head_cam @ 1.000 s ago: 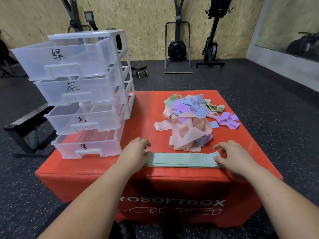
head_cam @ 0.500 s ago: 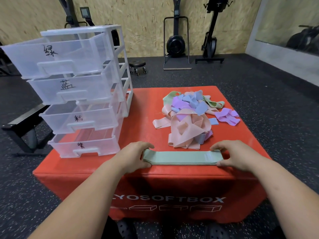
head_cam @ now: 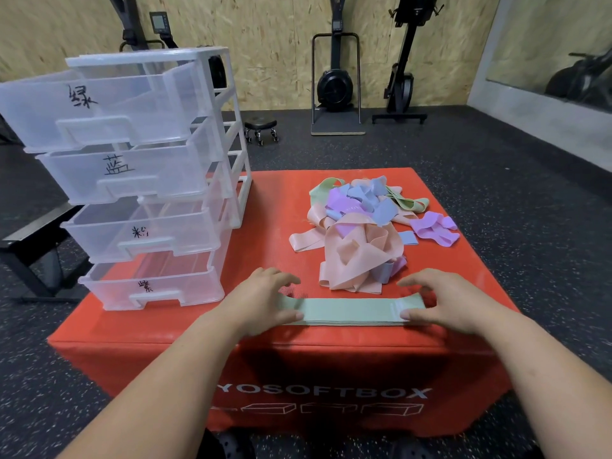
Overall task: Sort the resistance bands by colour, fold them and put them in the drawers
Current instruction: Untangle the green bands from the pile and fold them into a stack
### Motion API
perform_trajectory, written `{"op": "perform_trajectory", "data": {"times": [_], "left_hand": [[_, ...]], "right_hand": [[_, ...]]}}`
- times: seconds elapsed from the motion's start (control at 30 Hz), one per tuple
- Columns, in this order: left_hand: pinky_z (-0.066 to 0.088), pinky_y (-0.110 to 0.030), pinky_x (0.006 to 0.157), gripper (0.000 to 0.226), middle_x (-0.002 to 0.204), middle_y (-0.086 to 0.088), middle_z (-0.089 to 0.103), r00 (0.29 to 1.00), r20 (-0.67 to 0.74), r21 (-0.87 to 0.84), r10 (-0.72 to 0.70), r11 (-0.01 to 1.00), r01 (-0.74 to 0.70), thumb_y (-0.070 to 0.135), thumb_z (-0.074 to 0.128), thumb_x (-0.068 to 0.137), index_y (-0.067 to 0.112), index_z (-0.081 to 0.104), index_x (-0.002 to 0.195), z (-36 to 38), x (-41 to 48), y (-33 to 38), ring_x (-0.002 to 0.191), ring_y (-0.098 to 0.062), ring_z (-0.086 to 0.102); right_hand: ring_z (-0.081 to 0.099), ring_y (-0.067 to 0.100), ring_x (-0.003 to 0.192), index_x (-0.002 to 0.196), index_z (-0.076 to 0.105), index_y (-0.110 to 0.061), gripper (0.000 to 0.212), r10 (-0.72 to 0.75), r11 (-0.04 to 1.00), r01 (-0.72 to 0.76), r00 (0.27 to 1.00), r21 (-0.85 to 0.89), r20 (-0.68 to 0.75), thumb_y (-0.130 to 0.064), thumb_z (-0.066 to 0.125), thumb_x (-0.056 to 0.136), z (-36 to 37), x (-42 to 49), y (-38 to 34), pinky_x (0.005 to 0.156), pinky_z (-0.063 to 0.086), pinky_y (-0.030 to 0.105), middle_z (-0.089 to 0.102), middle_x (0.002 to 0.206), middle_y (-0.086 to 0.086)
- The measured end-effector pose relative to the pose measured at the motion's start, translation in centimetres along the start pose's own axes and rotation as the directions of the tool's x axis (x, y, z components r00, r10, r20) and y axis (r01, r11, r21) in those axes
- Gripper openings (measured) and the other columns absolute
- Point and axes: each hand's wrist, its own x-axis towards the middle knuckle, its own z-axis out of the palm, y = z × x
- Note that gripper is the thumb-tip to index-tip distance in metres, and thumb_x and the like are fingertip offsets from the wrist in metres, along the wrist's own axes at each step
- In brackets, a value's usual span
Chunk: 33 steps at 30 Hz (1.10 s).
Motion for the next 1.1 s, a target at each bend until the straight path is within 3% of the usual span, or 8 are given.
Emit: {"op": "perform_trajectory", "data": {"times": [0.23, 0.43, 0.57, 0.67, 0.8, 0.97, 1.1], "left_hand": [[0.040, -0.037, 0.111, 0.067, 0.142, 0.004, 0.056, 0.985, -0.169, -0.038, 0.041, 0.998, -0.048, 0.064, 0.070, 0.090, 0.032, 0.056, 0.147, 1.3, 4.4, 3.3, 0.132, -0.022, 0.045], [0.038, -0.045, 0.117, 0.075, 0.152, -0.004, 0.045, 0.960, -0.270, -0.067, 0.074, 0.993, -0.096, 0.068, 0.062, 0.088, 0.030, 0.047, 0.152, 2.7, 9.2, 5.6, 0.143, -0.030, 0.035], [0.032, -0.041, 0.120, 0.073, 0.157, -0.005, 0.041, 0.950, -0.305, -0.089, 0.066, 0.991, -0.098, 0.066, 0.062, 0.091, 0.028, 0.047, 0.152, 3.2, 12.9, 6.4, 0.145, -0.027, 0.032], [0.032, -0.041, 0.122, 0.072, 0.155, -0.002, 0.042, 0.953, -0.296, -0.131, 0.056, 0.986, -0.098, 0.065, 0.057, 0.091, 0.026, 0.049, 0.151, 3.7, 15.4, 6.6, 0.147, -0.025, 0.031], [0.037, -0.044, 0.118, 0.069, 0.148, 0.003, 0.046, 0.959, -0.267, -0.147, 0.094, 0.980, -0.137, 0.065, 0.058, 0.089, 0.027, 0.052, 0.146, 4.9, 17.5, 6.3, 0.142, -0.024, 0.036], [0.030, -0.041, 0.123, 0.075, 0.148, 0.005, 0.047, 0.956, -0.275, -0.197, 0.106, 0.966, -0.164, 0.072, 0.063, 0.085, 0.029, 0.054, 0.146, 5.6, 19.0, 6.4, 0.143, -0.020, 0.036], [0.031, -0.040, 0.123, 0.081, 0.148, 0.007, 0.047, 0.953, -0.280, -0.196, 0.118, 0.965, -0.177, 0.077, 0.066, 0.080, 0.030, 0.055, 0.146, 5.3, 18.9, 6.3, 0.145, -0.018, 0.034]], "right_hand": [[0.058, 0.012, 0.121, 0.136, 0.063, -0.033, 0.051, 0.069, 0.997, -0.064, 0.968, 0.031, -0.242, -0.052, 0.073, 0.089, 0.2, 3.1, -0.5, 0.099, 0.044, 0.029, 0.059, 0.133, -0.009], [0.047, 0.022, 0.138, 0.142, 0.059, -0.028, 0.053, 0.144, 0.989, -0.146, 0.914, 0.023, -0.378, -0.053, 0.061, 0.096, 0.8, 6.9, 0.6, 0.113, 0.041, 0.043, 0.055, 0.147, -0.002], [0.046, 0.028, 0.141, 0.144, 0.058, -0.023, 0.074, 0.243, 0.968, -0.246, 0.857, 0.053, -0.454, -0.071, 0.036, 0.092, 0.1, 10.7, 3.0, 0.117, 0.039, 0.047, 0.055, 0.150, 0.006], [0.044, 0.031, 0.141, 0.144, 0.057, -0.025, 0.074, 0.266, 0.950, -0.309, 0.866, -0.037, -0.423, -0.071, 0.030, 0.092, -0.7, 14.4, 5.2, 0.116, 0.038, 0.050, 0.054, 0.149, 0.008], [0.037, 0.035, 0.144, 0.148, 0.052, -0.023, 0.061, 0.284, 0.922, -0.351, 0.900, -0.163, -0.330, -0.060, 0.046, 0.100, -2.4, 18.7, 6.9, 0.117, 0.036, 0.050, 0.043, 0.157, 0.010], [0.024, 0.036, 0.150, 0.150, 0.046, -0.034, 0.059, 0.413, 0.856, -0.453, 0.889, -0.251, -0.198, -0.066, 0.037, 0.101, -3.8, 22.9, 8.2, 0.118, 0.032, 0.054, 0.026, 0.165, 0.009], [0.033, 0.035, 0.143, 0.143, 0.051, -0.031, 0.064, 0.478, 0.828, -0.484, 0.873, -0.284, -0.094, -0.070, 0.027, 0.098, -3.4, 24.8, 9.7, 0.116, 0.030, 0.055, 0.037, 0.157, 0.008]]}}
